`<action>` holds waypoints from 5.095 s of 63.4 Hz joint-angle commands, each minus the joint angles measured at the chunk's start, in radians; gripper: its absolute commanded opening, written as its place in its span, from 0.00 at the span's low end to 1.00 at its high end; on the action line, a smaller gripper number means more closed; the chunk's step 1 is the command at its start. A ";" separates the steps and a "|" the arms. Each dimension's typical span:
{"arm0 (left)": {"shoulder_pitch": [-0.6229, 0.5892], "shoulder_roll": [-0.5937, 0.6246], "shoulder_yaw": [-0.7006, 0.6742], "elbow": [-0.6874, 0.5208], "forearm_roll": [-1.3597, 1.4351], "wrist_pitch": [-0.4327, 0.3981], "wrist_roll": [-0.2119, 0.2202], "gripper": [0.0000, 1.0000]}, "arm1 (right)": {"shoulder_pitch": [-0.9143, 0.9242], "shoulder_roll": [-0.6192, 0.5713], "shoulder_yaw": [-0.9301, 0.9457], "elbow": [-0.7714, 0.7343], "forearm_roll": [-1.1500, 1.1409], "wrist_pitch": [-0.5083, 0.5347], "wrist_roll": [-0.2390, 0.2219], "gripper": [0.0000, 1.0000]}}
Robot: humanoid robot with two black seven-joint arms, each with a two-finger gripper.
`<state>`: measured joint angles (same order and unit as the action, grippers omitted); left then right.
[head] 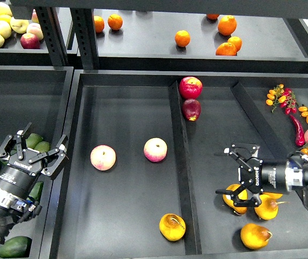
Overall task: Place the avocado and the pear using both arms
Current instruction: 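Raise the left gripper and move the right gripper toward the yellow pear, then lower the right gripper around the yellow pear and close it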
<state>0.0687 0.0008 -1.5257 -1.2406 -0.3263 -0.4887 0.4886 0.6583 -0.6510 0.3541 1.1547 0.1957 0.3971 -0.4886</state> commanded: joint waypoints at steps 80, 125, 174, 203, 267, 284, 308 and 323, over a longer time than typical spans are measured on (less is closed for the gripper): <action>0.014 -0.001 0.018 -0.013 0.024 0.000 0.000 0.99 | 0.035 0.300 -0.264 -0.270 -0.018 -0.012 0.000 1.00; 0.030 -0.001 0.022 -0.025 0.024 0.000 0.000 0.99 | 0.037 0.355 -0.291 -0.345 -0.025 0.002 0.000 1.00; 0.030 -0.001 0.024 -0.028 0.024 0.000 0.000 0.99 | 0.029 0.465 -0.282 -0.463 -0.038 -0.003 0.000 0.99; 0.030 -0.001 0.024 -0.028 0.024 0.000 0.000 0.99 | 0.027 0.476 -0.279 -0.495 -0.038 -0.003 0.000 0.87; 0.033 -0.001 0.021 -0.034 0.024 0.000 0.000 0.99 | -0.048 0.484 -0.139 -0.484 -0.002 -0.009 0.000 0.23; 0.045 -0.001 0.022 -0.034 0.024 0.000 0.000 0.99 | -0.048 0.472 -0.084 -0.464 -0.002 0.000 0.000 0.23; 0.045 -0.001 0.024 -0.034 0.024 0.000 0.000 0.99 | -0.051 0.465 -0.076 -0.448 -0.001 0.003 0.000 0.26; 0.045 -0.001 0.029 -0.034 0.026 0.000 0.000 0.99 | -0.052 0.456 -0.076 -0.448 -0.010 0.015 0.000 0.50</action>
<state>0.1135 0.0000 -1.4999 -1.2747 -0.3021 -0.4887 0.4887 0.6068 -0.1913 0.2791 0.7070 0.1910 0.4031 -0.4885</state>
